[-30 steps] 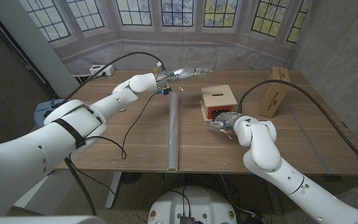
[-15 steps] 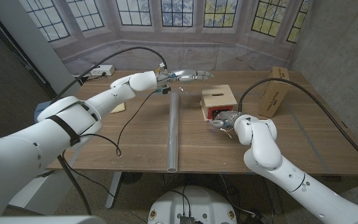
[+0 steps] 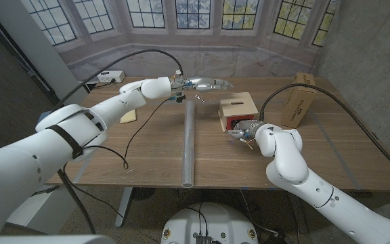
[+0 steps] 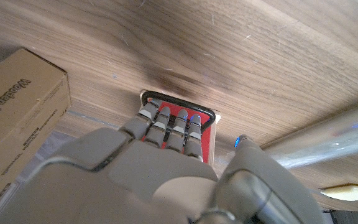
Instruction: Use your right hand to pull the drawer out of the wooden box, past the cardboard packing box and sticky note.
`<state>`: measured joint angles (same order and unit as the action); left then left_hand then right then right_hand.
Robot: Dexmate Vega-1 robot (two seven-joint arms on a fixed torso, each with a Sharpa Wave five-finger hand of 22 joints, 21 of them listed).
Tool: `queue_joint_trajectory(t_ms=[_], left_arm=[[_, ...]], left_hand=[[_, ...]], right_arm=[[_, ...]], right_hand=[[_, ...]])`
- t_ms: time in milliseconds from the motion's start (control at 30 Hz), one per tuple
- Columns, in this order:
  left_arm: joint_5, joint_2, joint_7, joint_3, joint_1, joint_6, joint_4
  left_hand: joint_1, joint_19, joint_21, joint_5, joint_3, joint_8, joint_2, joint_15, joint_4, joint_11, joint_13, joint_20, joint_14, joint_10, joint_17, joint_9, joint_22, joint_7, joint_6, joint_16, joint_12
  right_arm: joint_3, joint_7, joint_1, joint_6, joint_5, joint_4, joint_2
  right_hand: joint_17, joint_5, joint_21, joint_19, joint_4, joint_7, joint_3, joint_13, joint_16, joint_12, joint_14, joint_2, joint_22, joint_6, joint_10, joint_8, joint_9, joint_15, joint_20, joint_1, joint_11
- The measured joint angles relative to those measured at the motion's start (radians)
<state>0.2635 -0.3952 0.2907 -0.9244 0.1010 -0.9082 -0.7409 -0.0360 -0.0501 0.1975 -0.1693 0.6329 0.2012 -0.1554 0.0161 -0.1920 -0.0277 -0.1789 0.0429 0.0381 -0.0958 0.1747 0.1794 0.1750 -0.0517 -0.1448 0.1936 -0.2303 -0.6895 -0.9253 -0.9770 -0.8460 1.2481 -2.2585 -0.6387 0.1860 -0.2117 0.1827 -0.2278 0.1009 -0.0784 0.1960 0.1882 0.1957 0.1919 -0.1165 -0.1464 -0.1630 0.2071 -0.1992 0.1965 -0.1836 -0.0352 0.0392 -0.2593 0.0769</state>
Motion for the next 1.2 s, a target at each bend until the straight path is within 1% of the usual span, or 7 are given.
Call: queue_joint_trajectory(t_ms=[67,167,267,733,833,1033,1200], left_arm=[[0.005,-0.002,0.0,-0.002,-0.002,0.004,-0.004],[0.011,-0.004,0.0,-0.005,-0.004,0.008,-0.006],[0.015,-0.004,0.0,-0.007,-0.007,0.008,-0.004],[0.02,0.009,-0.005,-0.018,-0.022,-0.005,0.034],[0.019,0.012,-0.006,-0.02,-0.024,-0.01,0.042],[0.016,0.014,-0.008,-0.022,-0.026,-0.015,0.047],[0.015,0.014,-0.009,-0.023,-0.026,-0.015,0.045]], left_hand=[[0.005,-0.002,0.0,0.0,0.0,0.0,0.003,0.003,0.0,-0.005,0.0,-0.002,0.003,-0.005,0.0,0.0,0.0,0.0,0.0,0.0,0.0],[0.011,-0.004,0.0,0.0,-0.006,0.0,0.002,0.007,0.001,-0.003,0.0,-0.004,0.007,-0.014,0.0,0.0,0.0,0.0,0.0,0.0,0.0],[0.012,-0.004,0.0,0.0,-0.007,0.0,0.003,0.012,0.001,-0.008,0.0,-0.004,0.012,-0.019,0.0,0.0,0.0,-0.005,-0.005,0.0,0.0],[0.019,-0.004,0.0,0.0,-0.007,0.0,0.002,0.012,0.001,-0.008,0.0,-0.004,0.012,-0.019,0.0,0.0,0.0,-0.005,-0.005,0.0,0.0],[0.021,-0.004,0.0,0.0,-0.007,0.0,0.003,0.012,0.001,-0.008,0.0,-0.004,0.012,-0.019,0.0,0.0,0.0,-0.005,-0.005,0.0,0.0],[0.021,-0.004,0.0,0.0,-0.01,-0.005,0.003,0.012,0.004,-0.008,0.0,-0.004,0.012,-0.019,0.0,0.0,0.0,-0.005,-0.005,0.0,0.0],[0.021,-0.004,0.0,0.0,-0.01,-0.005,0.003,0.012,0.004,-0.008,0.0,-0.004,0.012,-0.019,0.0,0.0,-0.001,-0.005,-0.005,0.0,0.0]], right_arm=[[-0.001,0.0,0.003,-0.003,-0.004,-0.002,-0.002],[-0.005,-0.002,0.008,-0.008,-0.009,-0.006,-0.007],[-0.009,-0.006,0.013,-0.011,-0.012,-0.008,-0.01],[-0.028,-0.033,0.032,-0.023,-0.02,-0.015,-0.024],[-0.033,-0.04,0.035,-0.025,-0.021,-0.019,-0.029],[-0.038,-0.052,0.038,-0.026,-0.022,-0.024,-0.035],[-0.04,-0.064,0.039,-0.025,-0.022,-0.031,-0.041]], right_hand=[[0.0,0.0,0.0,0.0,0.0,0.0,0.0,0.0,0.0,0.0,0.0,0.0,0.0,0.0,0.0,0.0,0.0,0.0,0.0,0.0,0.0],[0.0,0.0,0.0,0.0,0.0,0.0,0.0,0.0,0.0,0.0,0.0,0.0,0.0,0.0,0.0,0.0,0.0,0.0,0.0,0.0,0.0],[0.0,0.0,0.0,0.0,0.0,0.0,0.0,0.0,0.0,0.0,0.0,0.0,0.0,0.0,0.0,0.0,0.0,0.0,0.0,0.0,0.0],[0.0,-0.008,0.0,0.0,0.0,0.001,0.0,0.0,0.0,0.0,0.0,0.005,0.0,-0.009,0.0,-0.005,0.0,0.0,0.0,0.005,0.0],[0.0,-0.008,0.0,0.0,0.0,0.001,0.0,0.0,0.0,0.0,0.0,0.005,0.0,-0.009,0.005,-0.005,0.0,0.0,0.0,0.005,0.006],[0.0,-0.008,0.0,0.0,0.0,0.001,0.0,0.0,0.0,0.0,0.0,0.009,0.0,-0.009,0.005,-0.005,0.0,0.0,0.0,0.009,0.006],[0.0,-0.008,-0.001,0.004,0.004,0.001,0.004,0.0,0.0,0.0,0.0,0.009,0.0,-0.009,-0.001,-0.005,0.0,0.0,-0.004,0.017,0.0]])
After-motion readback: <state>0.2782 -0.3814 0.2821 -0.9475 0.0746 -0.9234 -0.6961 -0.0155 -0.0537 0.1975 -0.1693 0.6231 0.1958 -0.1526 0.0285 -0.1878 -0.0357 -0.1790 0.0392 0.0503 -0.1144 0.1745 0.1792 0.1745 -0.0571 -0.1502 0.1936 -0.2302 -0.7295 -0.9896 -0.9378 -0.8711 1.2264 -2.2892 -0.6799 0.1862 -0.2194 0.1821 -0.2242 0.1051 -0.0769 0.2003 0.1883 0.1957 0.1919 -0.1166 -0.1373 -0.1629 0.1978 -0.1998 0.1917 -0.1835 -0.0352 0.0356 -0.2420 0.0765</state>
